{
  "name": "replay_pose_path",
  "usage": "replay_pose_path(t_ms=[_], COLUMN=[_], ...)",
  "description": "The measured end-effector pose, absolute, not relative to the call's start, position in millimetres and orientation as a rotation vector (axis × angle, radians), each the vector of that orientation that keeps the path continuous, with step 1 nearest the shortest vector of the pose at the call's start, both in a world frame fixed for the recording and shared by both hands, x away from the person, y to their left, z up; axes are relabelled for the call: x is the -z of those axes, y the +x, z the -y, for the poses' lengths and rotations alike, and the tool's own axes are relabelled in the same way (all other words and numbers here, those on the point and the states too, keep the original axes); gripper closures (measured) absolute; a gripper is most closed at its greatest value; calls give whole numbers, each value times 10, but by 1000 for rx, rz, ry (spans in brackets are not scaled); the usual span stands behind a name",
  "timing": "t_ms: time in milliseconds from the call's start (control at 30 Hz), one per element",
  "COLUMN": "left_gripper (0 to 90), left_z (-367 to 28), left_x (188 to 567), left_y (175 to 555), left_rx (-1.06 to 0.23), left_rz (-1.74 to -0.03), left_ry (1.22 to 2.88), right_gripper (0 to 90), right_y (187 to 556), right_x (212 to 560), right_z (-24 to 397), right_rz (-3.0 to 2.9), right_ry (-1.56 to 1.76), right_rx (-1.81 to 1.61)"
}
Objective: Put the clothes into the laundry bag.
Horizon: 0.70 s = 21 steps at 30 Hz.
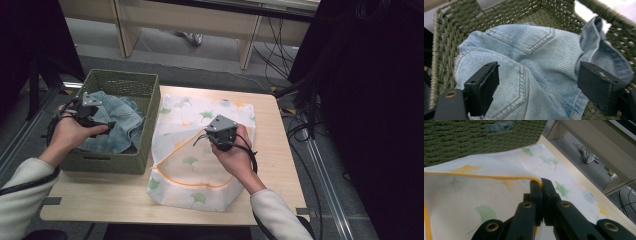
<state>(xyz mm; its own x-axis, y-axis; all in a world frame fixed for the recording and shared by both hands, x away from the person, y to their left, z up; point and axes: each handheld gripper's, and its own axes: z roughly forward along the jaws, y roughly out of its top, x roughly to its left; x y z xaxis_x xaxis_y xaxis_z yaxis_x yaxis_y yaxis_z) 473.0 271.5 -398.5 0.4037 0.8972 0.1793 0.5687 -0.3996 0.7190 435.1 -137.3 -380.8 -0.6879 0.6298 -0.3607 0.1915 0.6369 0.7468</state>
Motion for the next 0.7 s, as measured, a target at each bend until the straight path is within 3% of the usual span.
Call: replay_pose_path(t_ms=[700], left_gripper=[174], left_z=[-2618], left_x=[4170], left_y=[5144], left_rx=[-676], left_rz=[-1336], left_ry=[2238], right_gripper=[896], right_y=[4356], right_x=[3803], right_z=[1396], right_rz=[-2245], right_ry=[637], right_rx=[-923])
